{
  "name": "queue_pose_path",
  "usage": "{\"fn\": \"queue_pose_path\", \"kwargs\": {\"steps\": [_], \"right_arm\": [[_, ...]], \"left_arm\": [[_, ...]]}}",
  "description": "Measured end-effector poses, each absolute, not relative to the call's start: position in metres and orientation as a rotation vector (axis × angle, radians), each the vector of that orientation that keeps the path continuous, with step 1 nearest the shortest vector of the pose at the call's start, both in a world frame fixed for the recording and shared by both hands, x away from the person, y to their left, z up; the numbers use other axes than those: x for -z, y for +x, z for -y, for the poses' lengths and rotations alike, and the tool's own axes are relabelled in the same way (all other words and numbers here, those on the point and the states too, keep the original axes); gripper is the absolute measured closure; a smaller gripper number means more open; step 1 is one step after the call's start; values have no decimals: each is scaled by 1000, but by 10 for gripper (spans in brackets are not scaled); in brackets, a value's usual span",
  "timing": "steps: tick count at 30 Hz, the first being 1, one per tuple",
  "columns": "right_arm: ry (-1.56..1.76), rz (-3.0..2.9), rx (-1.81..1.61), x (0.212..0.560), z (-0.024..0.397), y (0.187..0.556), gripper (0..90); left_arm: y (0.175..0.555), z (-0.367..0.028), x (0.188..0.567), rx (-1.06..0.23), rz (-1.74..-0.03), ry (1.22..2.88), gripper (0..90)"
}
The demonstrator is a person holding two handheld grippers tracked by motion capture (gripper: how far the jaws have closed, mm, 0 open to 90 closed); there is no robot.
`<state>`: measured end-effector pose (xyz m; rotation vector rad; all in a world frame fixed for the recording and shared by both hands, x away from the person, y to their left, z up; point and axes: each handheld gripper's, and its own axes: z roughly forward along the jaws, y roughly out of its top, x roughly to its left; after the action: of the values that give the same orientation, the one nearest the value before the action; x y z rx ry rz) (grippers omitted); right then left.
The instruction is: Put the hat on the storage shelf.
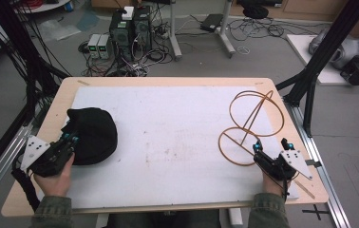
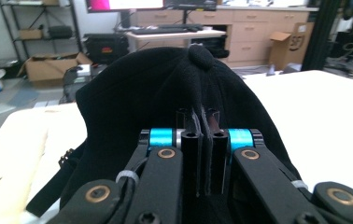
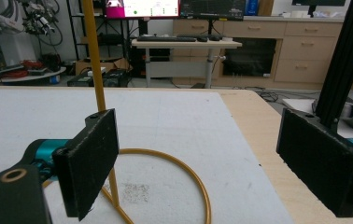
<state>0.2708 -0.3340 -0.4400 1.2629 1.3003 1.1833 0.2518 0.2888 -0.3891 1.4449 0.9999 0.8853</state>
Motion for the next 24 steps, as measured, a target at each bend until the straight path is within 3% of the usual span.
{"fn": "queue_pose_path", "kwargs": {"steps": [24], "right_arm": [[1239,-1303,-1187,438,330,266,123]], "left_arm": [[271,-232,338,-877,-801,1427,876]]}}
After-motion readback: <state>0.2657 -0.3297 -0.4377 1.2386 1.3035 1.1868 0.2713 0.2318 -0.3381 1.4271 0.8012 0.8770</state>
